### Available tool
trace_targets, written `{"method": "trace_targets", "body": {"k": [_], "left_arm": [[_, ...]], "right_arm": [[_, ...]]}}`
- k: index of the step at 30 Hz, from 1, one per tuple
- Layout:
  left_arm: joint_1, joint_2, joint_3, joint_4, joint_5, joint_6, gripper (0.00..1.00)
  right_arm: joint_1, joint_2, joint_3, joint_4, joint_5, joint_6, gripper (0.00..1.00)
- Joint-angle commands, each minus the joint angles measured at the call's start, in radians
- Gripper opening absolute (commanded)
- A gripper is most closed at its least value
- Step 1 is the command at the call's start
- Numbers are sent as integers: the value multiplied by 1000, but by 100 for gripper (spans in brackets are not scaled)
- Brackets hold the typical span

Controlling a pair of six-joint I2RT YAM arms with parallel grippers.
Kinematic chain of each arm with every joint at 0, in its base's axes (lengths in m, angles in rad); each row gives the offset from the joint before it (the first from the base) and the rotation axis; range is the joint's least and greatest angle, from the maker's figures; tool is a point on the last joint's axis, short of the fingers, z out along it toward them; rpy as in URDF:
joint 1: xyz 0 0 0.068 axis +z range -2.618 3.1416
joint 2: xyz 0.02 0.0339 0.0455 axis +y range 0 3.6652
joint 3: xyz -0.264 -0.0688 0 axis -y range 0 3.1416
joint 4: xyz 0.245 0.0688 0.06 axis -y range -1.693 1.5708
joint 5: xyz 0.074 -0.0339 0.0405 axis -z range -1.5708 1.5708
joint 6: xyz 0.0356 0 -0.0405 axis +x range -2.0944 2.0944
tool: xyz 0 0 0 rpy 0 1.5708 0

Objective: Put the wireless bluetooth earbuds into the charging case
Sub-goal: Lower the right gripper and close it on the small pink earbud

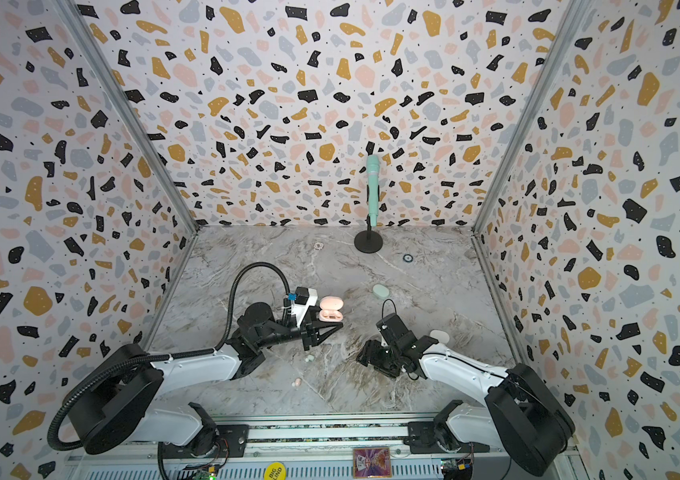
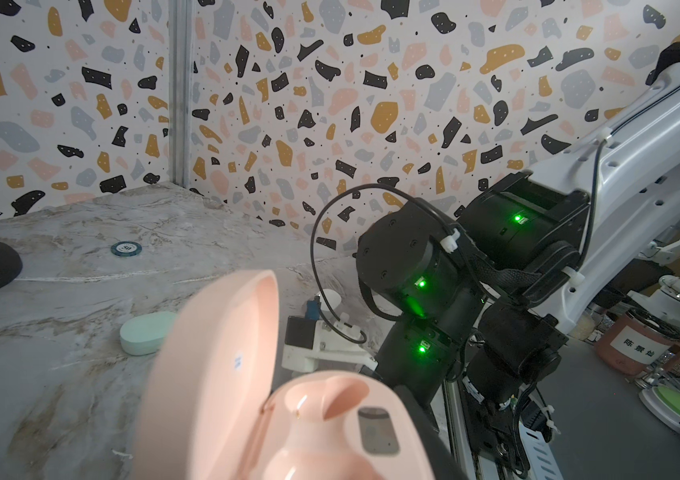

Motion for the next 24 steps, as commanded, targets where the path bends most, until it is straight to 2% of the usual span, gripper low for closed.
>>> {"method": "trace_targets", "body": {"k": [1, 15, 24], "left_arm": [[11, -45, -20, 38, -10, 15, 13], [29, -71, -31, 18, -9, 18, 12], [32, -73, -35, 23, -7, 17, 12]], "right_arm": [[5, 36, 41, 5, 18, -38, 66], [23, 57, 119, 9, -21, -38, 64], [24, 63, 127, -32, 8, -45, 64]]}}
